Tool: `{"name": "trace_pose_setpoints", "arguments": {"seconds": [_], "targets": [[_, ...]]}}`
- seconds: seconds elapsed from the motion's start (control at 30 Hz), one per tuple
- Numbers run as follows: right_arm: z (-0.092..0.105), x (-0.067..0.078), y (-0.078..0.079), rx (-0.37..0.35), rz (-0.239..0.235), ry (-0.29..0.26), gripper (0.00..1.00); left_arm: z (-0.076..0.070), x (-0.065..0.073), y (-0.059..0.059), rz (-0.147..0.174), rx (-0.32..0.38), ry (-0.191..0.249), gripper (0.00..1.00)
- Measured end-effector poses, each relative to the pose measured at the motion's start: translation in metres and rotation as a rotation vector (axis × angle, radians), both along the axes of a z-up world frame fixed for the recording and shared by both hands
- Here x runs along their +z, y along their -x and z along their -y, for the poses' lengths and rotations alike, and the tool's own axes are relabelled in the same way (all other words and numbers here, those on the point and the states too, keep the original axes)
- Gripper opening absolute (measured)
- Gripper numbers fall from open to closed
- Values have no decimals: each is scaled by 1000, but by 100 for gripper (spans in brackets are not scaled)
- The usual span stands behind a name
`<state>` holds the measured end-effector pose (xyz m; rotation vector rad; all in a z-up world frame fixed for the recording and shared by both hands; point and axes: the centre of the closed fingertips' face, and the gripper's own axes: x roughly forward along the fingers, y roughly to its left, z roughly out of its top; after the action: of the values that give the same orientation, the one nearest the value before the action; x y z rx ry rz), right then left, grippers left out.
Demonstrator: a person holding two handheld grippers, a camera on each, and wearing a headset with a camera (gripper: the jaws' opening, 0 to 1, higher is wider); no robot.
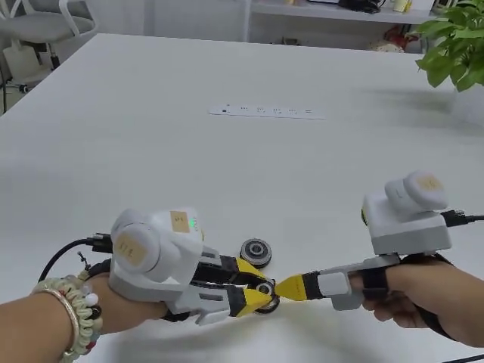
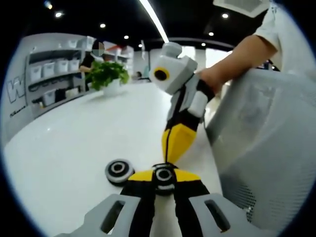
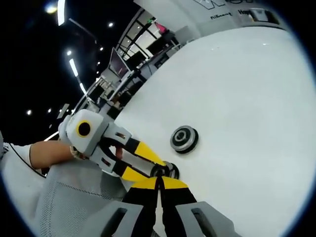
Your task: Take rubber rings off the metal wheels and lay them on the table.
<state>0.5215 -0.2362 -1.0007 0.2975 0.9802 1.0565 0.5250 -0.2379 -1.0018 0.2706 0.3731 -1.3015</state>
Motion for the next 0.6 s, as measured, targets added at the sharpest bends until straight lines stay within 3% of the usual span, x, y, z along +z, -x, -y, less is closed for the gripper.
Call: {"name": "trace_pose_setpoints", "arguments": {"seconds": [0.2,0.27,0.3,0.33,0.6], "targets": [[-3,3,1,9,6,-17,0,0,0,0,0,2,0,14],[-7,10,-1,12,18,-58,0,0,0,0,0,4,0,14],[-6,9,1,17,13,-34,0,0,0,-1,0,6,0,14],[-2,4,-3,9,52,9,0,1,0,-1,1,5,-1,14],[3,-2,1,6,45,50,0,1,0,-1,0,9,-7,14]]}}
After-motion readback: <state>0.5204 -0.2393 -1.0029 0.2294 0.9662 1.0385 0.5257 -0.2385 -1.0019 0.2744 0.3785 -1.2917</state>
